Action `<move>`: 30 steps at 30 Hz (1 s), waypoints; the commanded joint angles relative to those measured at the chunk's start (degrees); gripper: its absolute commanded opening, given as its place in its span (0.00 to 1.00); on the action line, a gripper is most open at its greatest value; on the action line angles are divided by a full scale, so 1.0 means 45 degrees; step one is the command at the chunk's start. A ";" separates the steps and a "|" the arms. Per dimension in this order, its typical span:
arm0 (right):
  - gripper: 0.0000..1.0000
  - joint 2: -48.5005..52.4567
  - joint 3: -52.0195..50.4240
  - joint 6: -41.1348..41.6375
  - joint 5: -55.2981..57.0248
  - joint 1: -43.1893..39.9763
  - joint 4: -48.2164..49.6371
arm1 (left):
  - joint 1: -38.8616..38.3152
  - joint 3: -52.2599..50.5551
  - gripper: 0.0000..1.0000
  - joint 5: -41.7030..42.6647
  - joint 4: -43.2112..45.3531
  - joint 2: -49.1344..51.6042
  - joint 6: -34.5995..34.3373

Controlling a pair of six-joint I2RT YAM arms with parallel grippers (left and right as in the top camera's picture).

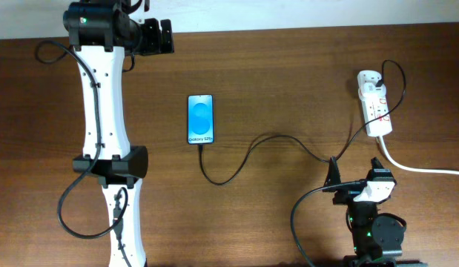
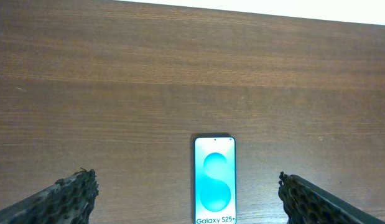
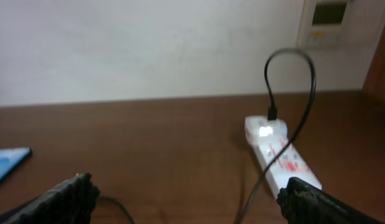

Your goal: Plug charger to phone and switch on socket

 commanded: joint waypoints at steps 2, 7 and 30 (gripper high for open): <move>0.98 -0.0136 -0.0063 0.0141 -0.0078 0.0078 -0.0384 | -0.0015 0.0053 0.99 -0.0053 -0.0005 -0.0316 -0.0024; 0.98 -0.0131 -0.0063 0.0141 -0.0078 0.0078 -0.0384 | -0.0015 0.0053 0.99 -0.0053 -0.0005 -0.0316 -0.0024; 0.98 -0.0131 -0.0063 0.0141 -0.0078 0.0078 -0.0384 | 0.0248 -2.0366 0.99 -0.1909 0.9700 -1.2143 0.0287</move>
